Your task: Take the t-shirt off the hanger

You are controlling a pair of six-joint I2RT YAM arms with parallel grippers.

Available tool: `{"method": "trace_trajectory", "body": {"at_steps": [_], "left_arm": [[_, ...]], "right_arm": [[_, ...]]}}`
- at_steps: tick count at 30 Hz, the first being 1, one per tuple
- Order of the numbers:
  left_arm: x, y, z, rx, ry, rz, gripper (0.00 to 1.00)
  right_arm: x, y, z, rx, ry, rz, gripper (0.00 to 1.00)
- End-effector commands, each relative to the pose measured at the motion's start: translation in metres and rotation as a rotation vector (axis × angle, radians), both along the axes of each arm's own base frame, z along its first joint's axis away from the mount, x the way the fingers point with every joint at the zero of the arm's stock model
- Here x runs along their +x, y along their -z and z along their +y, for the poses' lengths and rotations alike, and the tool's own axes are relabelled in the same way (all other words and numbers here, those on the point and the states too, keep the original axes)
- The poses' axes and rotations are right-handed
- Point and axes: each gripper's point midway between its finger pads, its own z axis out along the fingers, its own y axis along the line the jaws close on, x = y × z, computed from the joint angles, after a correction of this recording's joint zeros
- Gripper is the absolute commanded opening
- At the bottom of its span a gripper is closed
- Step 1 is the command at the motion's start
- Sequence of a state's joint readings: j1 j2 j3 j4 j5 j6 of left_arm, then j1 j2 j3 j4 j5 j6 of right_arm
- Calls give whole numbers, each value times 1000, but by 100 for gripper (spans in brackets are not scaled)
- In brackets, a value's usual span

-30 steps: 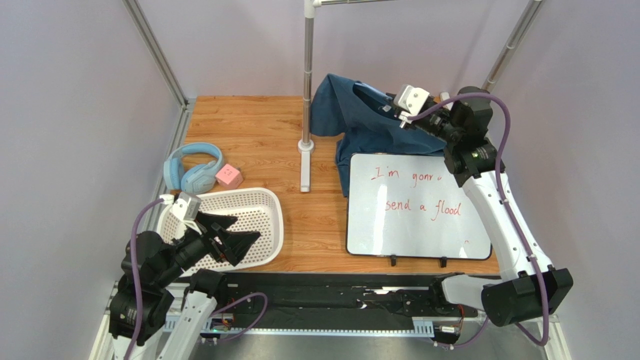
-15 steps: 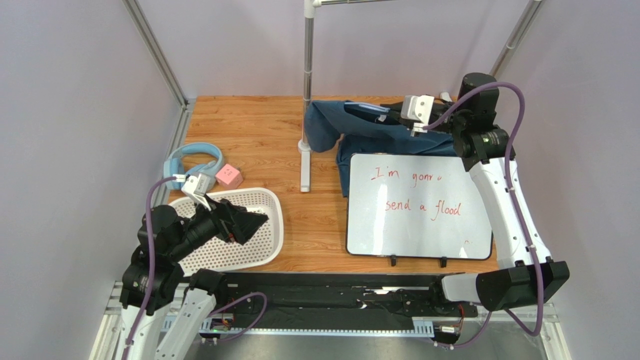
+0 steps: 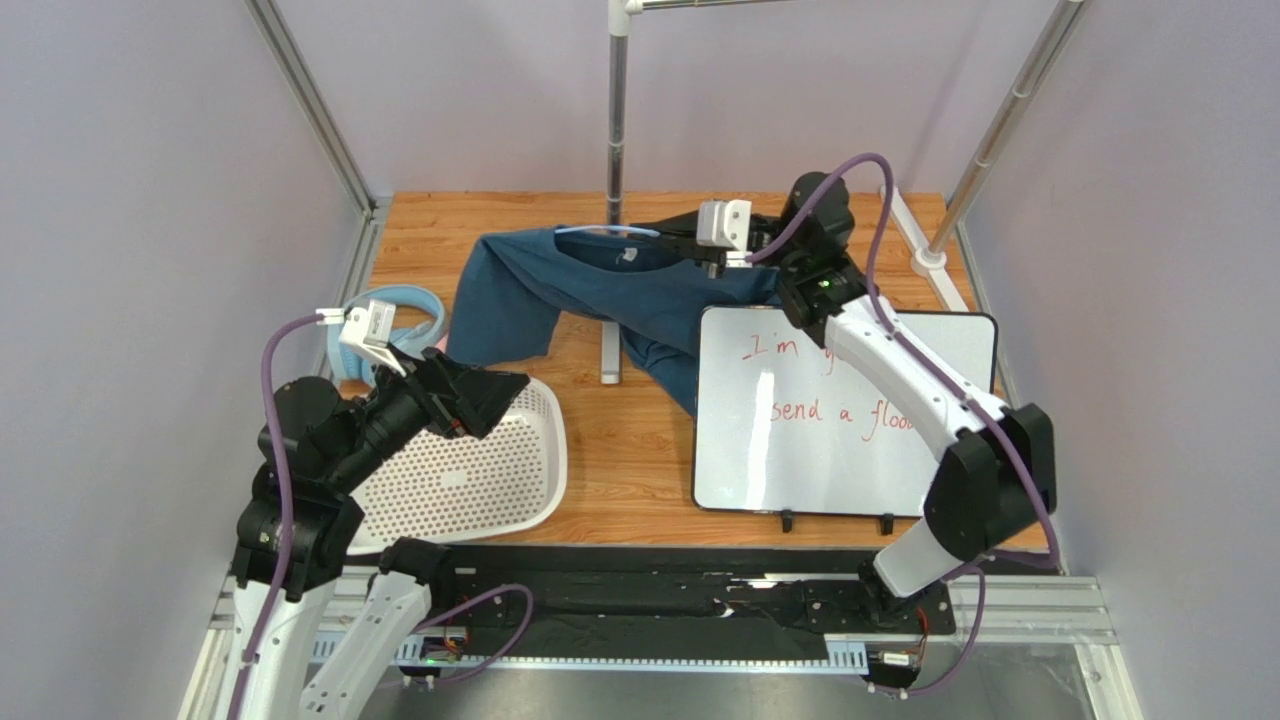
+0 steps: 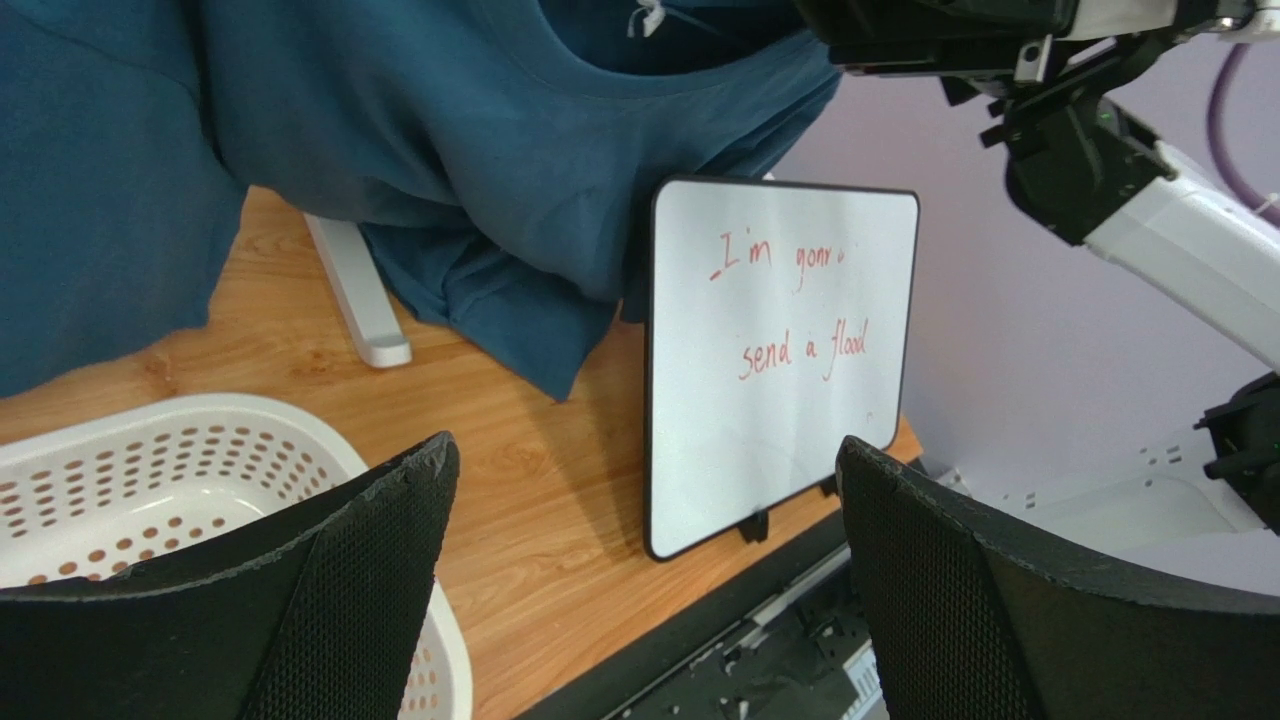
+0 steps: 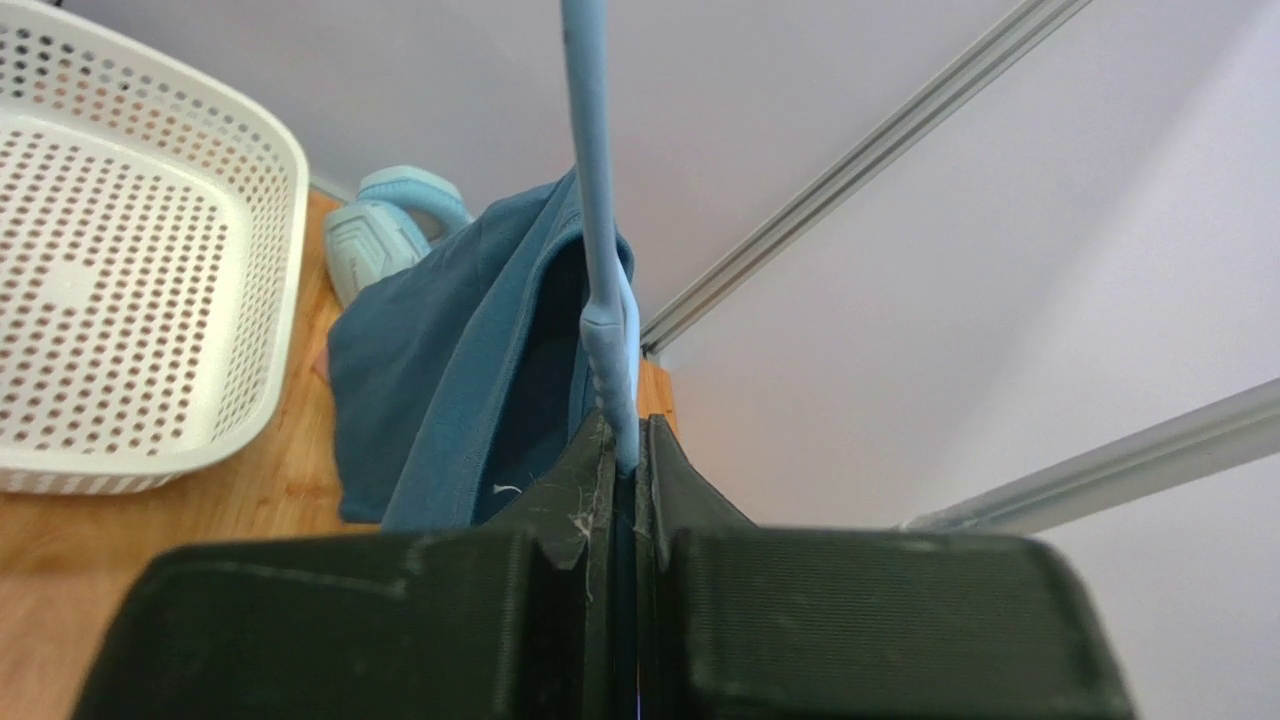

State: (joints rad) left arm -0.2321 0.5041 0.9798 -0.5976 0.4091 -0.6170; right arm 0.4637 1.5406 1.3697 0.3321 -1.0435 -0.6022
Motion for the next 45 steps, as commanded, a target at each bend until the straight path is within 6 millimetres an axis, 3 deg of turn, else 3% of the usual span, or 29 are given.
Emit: {"method": "trace_trajectory", "body": {"at_steps": [1,5,7,10,13,18,19,23,26,28,29,32,36,38,40,45], "left_arm": [[4,-20,11,-28,-77,-60,98],[2,-13,17,-11,-109,-74,98],[3,-8,23,18,-139,-62,98],[7,-10,32,73,-182,-55,98],[14,-15,35,106,-199,-34,98],[31,-19,51,148,-303,31,97],[36,-19,56,154,-340,43,97],[62,-50,56,190,-366,56,94],[87,-62,56,239,-361,104,93],[99,-68,42,217,-270,120,94],[115,-72,45,205,-272,137,95],[137,-90,40,208,-216,65,95],[169,-79,44,251,-227,75,96],[182,-75,28,226,-137,72,92],[190,-75,11,185,-43,28,87],[201,-69,5,166,-22,-15,78]], "right_arm": [[8,-56,22,211,-26,-147,0],[12,-82,33,337,-61,-138,0],[3,-97,35,403,-101,-110,0],[0,-104,46,472,-87,-43,0],[1,-114,56,535,-7,49,0],[22,-130,45,694,228,197,0],[26,-121,52,667,266,249,0],[44,-110,42,679,413,348,0],[47,-100,36,668,461,444,0],[48,-88,41,594,485,518,0],[50,-86,40,579,500,544,0],[44,-77,40,520,509,624,0],[37,-72,34,467,544,716,0],[33,-68,32,445,555,742,0],[31,-67,29,441,564,759,0],[23,-59,34,410,545,805,0]]}}
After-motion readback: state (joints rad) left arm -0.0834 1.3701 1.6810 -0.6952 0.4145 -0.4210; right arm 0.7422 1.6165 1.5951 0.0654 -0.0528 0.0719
